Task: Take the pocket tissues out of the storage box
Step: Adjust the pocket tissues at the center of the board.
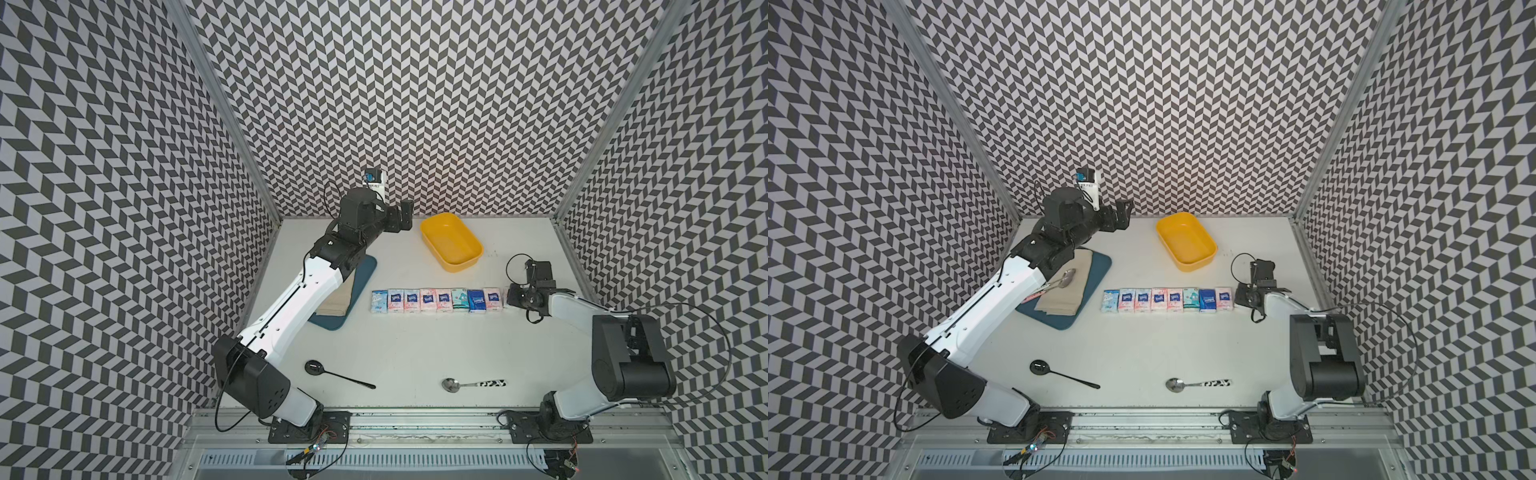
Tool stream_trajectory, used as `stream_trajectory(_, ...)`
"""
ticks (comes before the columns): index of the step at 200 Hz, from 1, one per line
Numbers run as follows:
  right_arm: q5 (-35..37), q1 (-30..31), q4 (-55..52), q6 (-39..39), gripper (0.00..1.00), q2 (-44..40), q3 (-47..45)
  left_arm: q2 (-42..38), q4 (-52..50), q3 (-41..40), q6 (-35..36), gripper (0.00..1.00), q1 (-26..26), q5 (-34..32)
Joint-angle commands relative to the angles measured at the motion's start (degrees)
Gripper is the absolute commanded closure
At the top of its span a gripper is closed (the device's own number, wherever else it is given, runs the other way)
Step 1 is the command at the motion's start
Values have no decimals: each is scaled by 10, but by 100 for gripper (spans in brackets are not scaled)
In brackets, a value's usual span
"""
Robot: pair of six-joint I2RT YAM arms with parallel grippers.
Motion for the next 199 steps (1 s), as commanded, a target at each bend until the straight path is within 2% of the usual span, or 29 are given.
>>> stream_trajectory(1,-3,17,-15,-20,65,9,3,-3,-8,23,8,1,-6,-8)
stream_trajectory(37,-6,23,-13,-20,62,6,4,0,-10,26,9,1,-7,-10)
stream_trajectory(61,7,24,-18,-11,52,-2,15,0,-11,27,9,1,-7,-10)
stream_trajectory(82,21,24,-25,-3,47,-15,31,-3,-13,27,11,1,-7,-13)
stream_trajectory(144,30,33,-62,1,41,-56,119,-6,-20,17,22,1,-7,-30)
stream_trajectory(173,24,64,-49,14,40,-41,154,-6,-22,12,23,1,-7,-37)
stream_trajectory(199,-9,91,-3,69,39,6,188,-3,-24,10,20,1,-7,-40)
